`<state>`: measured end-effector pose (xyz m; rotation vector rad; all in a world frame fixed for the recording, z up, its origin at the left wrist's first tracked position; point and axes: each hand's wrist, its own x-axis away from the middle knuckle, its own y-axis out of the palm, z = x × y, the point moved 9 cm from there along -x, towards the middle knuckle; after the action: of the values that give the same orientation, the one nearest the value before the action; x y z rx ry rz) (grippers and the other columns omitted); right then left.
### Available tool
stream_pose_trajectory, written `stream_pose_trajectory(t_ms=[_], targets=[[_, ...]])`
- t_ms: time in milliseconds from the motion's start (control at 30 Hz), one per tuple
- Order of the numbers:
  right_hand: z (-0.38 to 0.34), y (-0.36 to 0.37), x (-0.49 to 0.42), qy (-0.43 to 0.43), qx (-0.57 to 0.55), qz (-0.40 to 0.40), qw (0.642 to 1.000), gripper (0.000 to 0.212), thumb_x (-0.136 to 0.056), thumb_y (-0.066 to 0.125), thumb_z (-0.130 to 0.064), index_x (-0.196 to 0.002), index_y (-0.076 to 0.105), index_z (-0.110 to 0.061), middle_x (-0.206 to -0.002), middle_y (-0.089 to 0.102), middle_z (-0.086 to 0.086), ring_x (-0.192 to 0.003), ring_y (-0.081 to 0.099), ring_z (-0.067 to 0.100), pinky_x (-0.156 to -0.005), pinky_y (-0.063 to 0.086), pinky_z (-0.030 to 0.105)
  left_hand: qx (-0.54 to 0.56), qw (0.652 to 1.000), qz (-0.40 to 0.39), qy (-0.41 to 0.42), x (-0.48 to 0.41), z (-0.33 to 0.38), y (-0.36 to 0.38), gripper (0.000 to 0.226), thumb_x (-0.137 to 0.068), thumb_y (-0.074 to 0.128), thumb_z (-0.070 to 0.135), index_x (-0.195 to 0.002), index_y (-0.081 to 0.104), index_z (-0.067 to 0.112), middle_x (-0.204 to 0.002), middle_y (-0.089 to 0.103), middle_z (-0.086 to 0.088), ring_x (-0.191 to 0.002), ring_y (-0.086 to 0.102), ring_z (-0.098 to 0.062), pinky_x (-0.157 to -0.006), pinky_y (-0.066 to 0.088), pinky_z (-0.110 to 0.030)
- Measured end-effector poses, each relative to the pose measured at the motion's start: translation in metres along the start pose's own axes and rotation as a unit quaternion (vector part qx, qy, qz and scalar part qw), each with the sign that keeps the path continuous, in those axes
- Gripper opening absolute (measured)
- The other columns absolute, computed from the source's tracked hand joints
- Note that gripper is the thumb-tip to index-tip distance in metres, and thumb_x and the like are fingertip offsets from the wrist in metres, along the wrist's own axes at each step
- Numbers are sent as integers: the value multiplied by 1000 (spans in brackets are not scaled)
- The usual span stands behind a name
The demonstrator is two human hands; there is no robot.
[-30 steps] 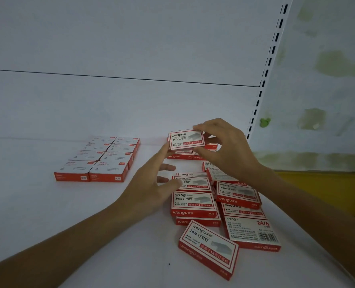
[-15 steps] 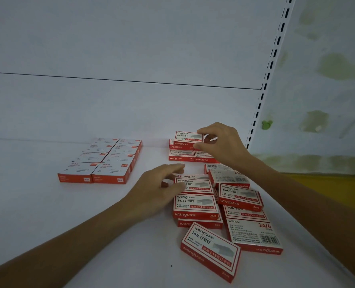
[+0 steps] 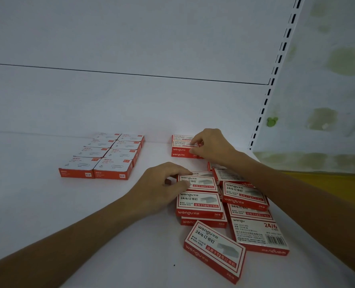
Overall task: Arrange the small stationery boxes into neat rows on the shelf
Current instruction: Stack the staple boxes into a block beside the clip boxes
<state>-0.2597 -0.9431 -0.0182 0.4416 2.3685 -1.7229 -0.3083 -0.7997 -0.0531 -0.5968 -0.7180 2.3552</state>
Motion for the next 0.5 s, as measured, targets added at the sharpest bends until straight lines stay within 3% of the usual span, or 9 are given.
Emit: stream_pose_trajectory(t_ms=[167, 333, 500], targets=[[-1, 4, -1, 3, 10, -9, 1000, 25, -82, 65, -21, -104, 68, -10, -116, 60, 7, -104, 54, 19, -88, 48, 34, -3, 1000, 1, 6, -1, -1, 0, 27, -88, 54, 25, -114, 59, 22, -100, 51, 18, -87, 54, 2, -69, 47, -7], [4, 2, -5, 30, -2, -16, 999, 20, -78, 69, -28, -95, 68, -17, -107, 61, 2, -86, 53, 14, -72, 46, 28, 0, 1000, 3, 11, 0, -1, -1, 25, -87, 56, 24, -111, 61, 22, -98, 52, 19, -91, 55, -2, -78, 48, -13], [7, 3, -2, 47, -12, -14, 999, 19, -77, 68, -28, -94, 65, -21, -112, 60, 0, -91, 55, 15, -72, 44, 28, 1, 1000, 4, 10, -1, -2, -1, 23, -86, 57, 26, -109, 60, 24, -99, 53, 17, -90, 54, -1, -77, 47, -12]])
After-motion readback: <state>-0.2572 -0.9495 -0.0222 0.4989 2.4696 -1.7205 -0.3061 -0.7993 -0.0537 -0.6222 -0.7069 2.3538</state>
